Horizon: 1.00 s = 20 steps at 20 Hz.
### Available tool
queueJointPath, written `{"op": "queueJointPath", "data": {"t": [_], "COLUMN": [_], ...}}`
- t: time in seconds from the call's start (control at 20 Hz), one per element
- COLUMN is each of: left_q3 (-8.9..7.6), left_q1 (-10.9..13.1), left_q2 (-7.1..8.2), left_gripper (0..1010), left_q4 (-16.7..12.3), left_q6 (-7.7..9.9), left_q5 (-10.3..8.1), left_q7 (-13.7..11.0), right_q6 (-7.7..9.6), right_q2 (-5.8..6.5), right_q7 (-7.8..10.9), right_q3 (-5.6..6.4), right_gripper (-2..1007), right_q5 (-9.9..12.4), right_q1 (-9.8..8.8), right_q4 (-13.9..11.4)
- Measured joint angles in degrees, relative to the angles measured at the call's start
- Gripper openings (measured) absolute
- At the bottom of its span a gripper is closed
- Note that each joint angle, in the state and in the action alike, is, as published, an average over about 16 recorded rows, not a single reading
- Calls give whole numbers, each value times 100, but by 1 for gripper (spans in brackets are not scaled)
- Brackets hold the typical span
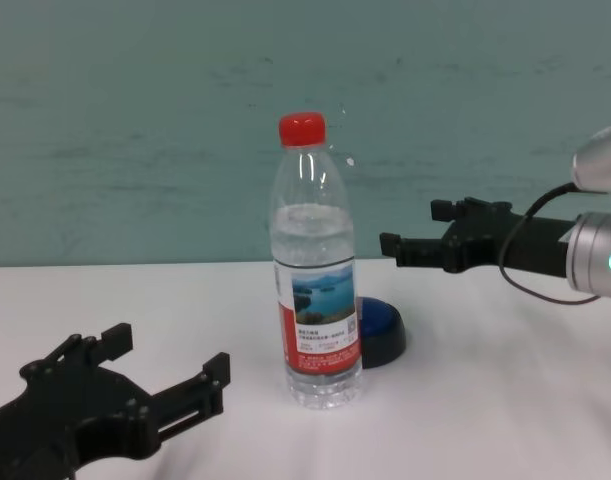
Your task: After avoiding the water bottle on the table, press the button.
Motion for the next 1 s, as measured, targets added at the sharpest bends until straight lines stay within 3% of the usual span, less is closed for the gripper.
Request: {"op": "queueJointPath", "data": {"t": [0.25, 0.5, 0.75, 1.0], "left_q3": [0, 0, 0, 0], "left_q1": [0, 0, 0, 0], "left_q2": [0, 0, 0, 0], "left_gripper": [1000, 1000, 1000, 1000], "left_q4": [0, 0, 0, 0], "left_q6": [0, 0, 0, 0], "left_q5": [0, 0, 0, 0], "left_q7": [0, 0, 0, 0], "right_q6": [86, 213, 374, 501], "right_q2": [127, 370, 729, 1106], "right_q7": [-57, -111, -211, -381], "right_q3": [59, 185, 408, 706], "right_gripper": [1003, 1003, 1003, 1003], "right_q5": [110, 274, 503, 768], "right_q1": [-106, -369, -823, -1447], "right_q4": [-226, -680, -1350, -2115]}}
